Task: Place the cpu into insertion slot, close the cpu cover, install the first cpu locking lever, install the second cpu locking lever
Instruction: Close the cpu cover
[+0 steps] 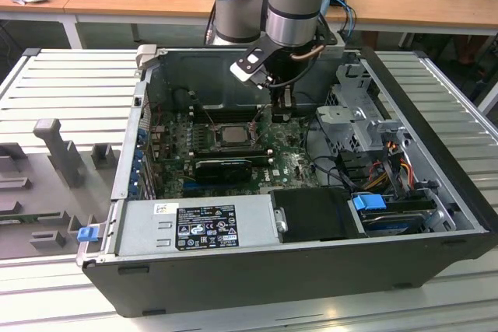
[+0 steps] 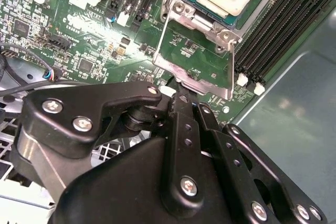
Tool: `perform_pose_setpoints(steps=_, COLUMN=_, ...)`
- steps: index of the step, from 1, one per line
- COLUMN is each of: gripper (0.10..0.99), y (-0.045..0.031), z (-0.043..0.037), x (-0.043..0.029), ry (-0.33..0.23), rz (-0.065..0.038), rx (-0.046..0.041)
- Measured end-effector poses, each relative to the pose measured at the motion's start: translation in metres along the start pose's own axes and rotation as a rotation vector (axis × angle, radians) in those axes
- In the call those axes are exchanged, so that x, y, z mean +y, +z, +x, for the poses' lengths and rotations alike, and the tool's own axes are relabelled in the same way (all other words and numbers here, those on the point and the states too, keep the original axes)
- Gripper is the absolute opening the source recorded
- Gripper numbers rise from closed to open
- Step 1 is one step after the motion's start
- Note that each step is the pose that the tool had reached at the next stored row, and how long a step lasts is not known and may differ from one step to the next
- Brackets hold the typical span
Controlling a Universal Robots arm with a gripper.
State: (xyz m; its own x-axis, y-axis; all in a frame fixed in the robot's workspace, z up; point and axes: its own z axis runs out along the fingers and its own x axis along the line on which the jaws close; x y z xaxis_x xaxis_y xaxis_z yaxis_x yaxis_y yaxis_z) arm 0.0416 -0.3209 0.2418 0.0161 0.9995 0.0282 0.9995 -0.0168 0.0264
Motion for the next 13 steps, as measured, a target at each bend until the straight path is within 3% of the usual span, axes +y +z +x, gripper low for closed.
perform_pose_setpoints(steps=13, gripper=0.106, y=-0.0001, z=-0.0001, x=-0.0029, ry=0.000, rz=0.000, rx=0.0000)
